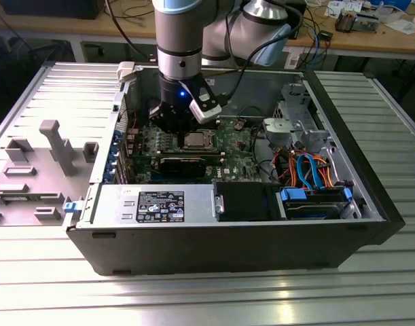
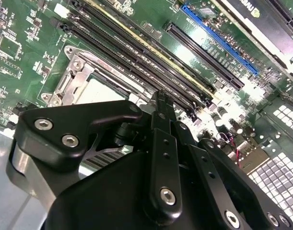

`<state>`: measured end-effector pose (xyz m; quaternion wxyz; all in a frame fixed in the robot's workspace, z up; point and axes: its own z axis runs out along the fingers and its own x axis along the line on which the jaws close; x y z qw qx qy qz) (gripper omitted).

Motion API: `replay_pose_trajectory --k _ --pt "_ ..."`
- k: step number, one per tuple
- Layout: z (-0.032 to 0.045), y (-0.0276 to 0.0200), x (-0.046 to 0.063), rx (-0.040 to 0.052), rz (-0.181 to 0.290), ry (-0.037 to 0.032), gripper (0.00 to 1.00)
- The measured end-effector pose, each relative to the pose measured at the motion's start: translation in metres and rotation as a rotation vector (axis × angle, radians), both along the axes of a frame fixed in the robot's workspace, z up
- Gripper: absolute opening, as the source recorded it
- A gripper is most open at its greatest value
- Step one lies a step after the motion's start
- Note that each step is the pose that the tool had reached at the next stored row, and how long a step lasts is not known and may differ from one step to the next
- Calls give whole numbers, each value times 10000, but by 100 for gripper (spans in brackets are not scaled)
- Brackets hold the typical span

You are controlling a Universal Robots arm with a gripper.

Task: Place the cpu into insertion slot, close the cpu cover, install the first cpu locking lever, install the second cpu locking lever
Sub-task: 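Install the second cpu locking lever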

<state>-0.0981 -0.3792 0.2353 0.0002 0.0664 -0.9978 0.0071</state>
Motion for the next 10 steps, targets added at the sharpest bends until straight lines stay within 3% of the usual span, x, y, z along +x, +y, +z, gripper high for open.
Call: replay_pose_trajectory --k 2,6,10 --pt "-11 -5 -3 16 16 1 11" --pt "-49 -18 -26 197 133 2 11" --pt "-73 -24 -29 289 197 2 11"
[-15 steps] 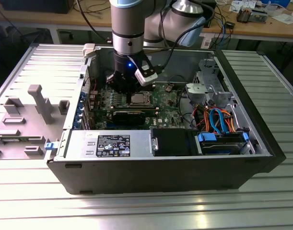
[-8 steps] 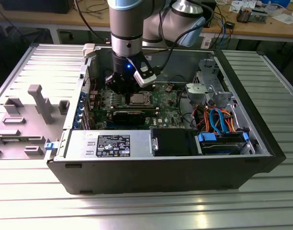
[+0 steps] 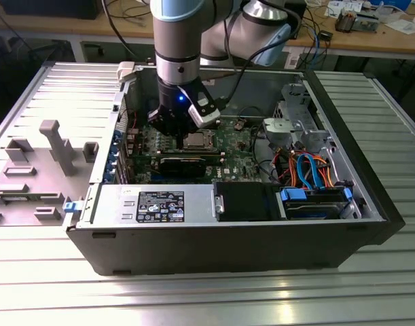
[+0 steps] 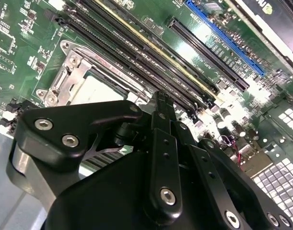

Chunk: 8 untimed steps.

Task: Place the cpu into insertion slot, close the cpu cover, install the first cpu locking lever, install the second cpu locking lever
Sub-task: 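Install the second cpu locking lever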

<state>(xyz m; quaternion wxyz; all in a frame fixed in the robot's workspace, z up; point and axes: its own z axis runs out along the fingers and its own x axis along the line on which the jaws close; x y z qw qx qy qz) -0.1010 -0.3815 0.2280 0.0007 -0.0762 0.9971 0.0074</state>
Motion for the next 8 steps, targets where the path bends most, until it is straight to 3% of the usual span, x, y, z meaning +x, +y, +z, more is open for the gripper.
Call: replay_pose_trajectory --k 4,8 --pt "-30 -6 -5 128 53 -1 11" --pt "-61 -10 -20 149 106 -1 11"
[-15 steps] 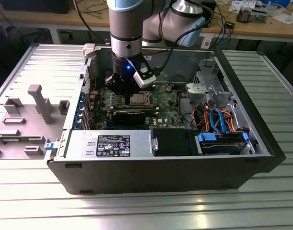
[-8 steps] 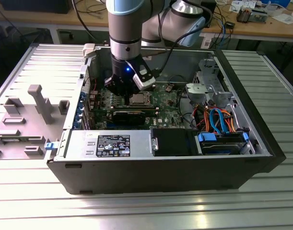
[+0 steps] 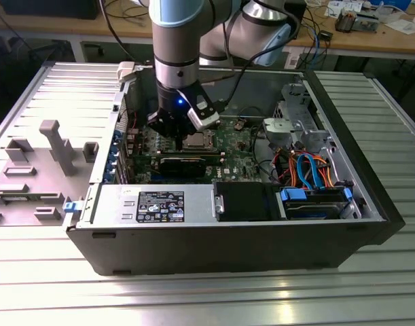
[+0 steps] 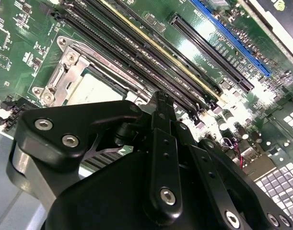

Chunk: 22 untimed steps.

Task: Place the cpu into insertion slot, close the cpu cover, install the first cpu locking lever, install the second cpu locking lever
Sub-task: 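Install the second cpu locking lever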

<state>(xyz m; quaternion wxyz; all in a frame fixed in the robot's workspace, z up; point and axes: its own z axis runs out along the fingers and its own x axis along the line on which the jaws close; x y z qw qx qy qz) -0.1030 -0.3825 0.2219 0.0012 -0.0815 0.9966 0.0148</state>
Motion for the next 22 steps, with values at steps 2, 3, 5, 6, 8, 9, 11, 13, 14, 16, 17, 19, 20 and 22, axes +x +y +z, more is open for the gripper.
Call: replay_pose_trajectory --k 2,3,5,6,8,9,11,13,14,16,17,19,20,22 --pt "-8 -1 -1 -2 1 0 11" --pt "-13 -1 -2 -2 2 1 11" --pt "-20 0 -2 -1 5 1 11" --pt "-25 0 -3 -1 9 0 11" --pt "-33 0 -4 1 12 1 11" --pt "-34 0 -4 2 11 0 11" --pt "-41 0 -4 6 11 -1 11" --pt "-53 0 -4 7 11 -2 11" --pt "-58 0 -8 6 10 -1 11" --pt "-62 0 -20 7 12 0 11" --pt "-61 0 -21 9 13 0 11" --pt "-61 0 -21 12 11 0 11" --pt "-61 0 -21 12 11 0 11" --pt "-64 0 -21 204 11 0 11"
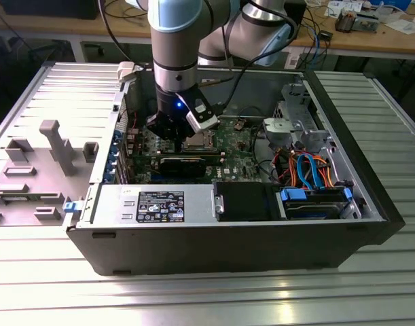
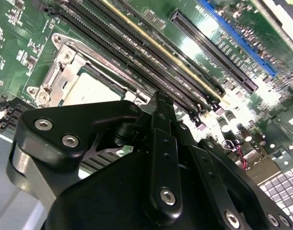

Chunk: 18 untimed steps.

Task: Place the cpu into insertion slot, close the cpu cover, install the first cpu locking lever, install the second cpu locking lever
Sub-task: 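Install the second cpu locking lever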

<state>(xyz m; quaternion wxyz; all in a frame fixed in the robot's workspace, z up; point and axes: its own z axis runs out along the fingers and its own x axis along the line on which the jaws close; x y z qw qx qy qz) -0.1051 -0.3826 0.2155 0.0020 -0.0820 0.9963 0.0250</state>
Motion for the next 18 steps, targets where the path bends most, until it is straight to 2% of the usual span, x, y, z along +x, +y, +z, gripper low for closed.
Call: replay_pose_trajectory --k 4,13,18 --pt "-6 1 0 90 0 -2 11" --pt "-37 0 0 113 0 -1 11" --pt "-49 0 0 219 0 -1 11"
